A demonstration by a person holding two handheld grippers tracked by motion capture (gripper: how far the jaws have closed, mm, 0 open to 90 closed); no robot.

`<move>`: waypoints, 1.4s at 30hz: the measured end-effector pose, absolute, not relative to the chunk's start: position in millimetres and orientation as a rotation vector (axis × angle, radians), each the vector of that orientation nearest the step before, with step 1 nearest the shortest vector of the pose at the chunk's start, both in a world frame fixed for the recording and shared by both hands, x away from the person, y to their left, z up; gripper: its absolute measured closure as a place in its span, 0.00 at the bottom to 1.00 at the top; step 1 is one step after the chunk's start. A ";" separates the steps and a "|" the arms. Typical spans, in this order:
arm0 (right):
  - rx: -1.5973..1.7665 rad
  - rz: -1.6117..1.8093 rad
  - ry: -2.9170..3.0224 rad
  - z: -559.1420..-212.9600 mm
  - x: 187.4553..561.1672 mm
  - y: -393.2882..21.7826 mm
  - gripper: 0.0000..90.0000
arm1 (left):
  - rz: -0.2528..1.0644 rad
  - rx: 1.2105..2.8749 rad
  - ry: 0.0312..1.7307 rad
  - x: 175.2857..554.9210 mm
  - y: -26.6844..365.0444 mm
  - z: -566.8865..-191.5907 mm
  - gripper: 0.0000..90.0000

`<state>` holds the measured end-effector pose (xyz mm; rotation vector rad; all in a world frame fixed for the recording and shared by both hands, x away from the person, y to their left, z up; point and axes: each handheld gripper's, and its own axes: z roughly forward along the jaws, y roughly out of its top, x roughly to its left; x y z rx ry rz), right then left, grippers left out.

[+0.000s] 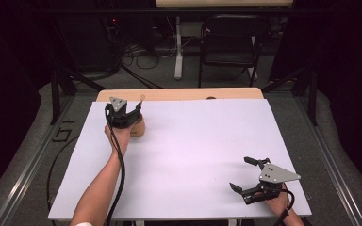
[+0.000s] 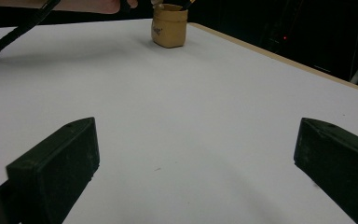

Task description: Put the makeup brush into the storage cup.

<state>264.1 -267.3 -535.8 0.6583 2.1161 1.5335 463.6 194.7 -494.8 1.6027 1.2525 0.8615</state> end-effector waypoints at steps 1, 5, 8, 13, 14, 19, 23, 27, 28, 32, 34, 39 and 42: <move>0.659 1.534 2.116 -535.8 264.0 -267.4 0.00 | 0.859 1.611 1.249 462.4 195.2 -494.3 0.33; 0.660 1.532 2.115 -535.6 263.7 -268.0 0.00 | 0.863 1.636 1.242 456.1 196.1 -489.8 0.17; 0.665 1.534 2.117 -535.6 263.4 -267.8 0.00 | 0.868 1.654 1.234 450.8 195.9 -485.1 0.11; 0.666 1.548 2.110 -535.4 263.6 -268.2 0.00 | 0.874 1.679 1.180 436.9 194.8 -477.6 0.08; 0.666 1.549 2.109 -535.5 263.6 -268.2 0.00 | 0.875 1.684 1.162 433.6 194.7 -475.8 0.08; 0.666 1.552 2.110 -535.5 263.6 -268.3 0.00 | 0.873 1.690 1.110 417.9 195.6 -468.4 0.06; 0.663 1.551 2.110 -535.3 264.0 -268.7 0.00 | 0.870 1.696 1.081 407.0 197.0 -464.3 0.04; 0.663 1.549 2.110 -535.4 264.0 -268.7 0.00 | 0.872 1.708 1.051 394.8 198.2 -461.7 0.03; 0.663 1.550 2.110 -535.3 264.0 -268.7 0.00 | 0.876 1.710 1.046 392.1 198.9 -461.1 0.03; 0.663 1.550 2.109 -535.4 264.0 -268.8 0.00 | 0.872 1.702 1.035 381.9 202.3 -458.4 0.02; 0.664 1.551 2.108 -535.4 263.9 -268.8 0.00 | 0.866 1.694 1.029 376.7 203.9 -457.4 0.02; 0.666 1.550 2.111 -535.5 263.7 -268.1 0.00 | 0.871 1.689 1.005 362.5 206.3 -456.5 0.01; 0.668 1.551 2.110 -535.6 263.6 -268.0 0.00 | 0.881 1.681 0.997 354.2 208.5 -457.2 0.00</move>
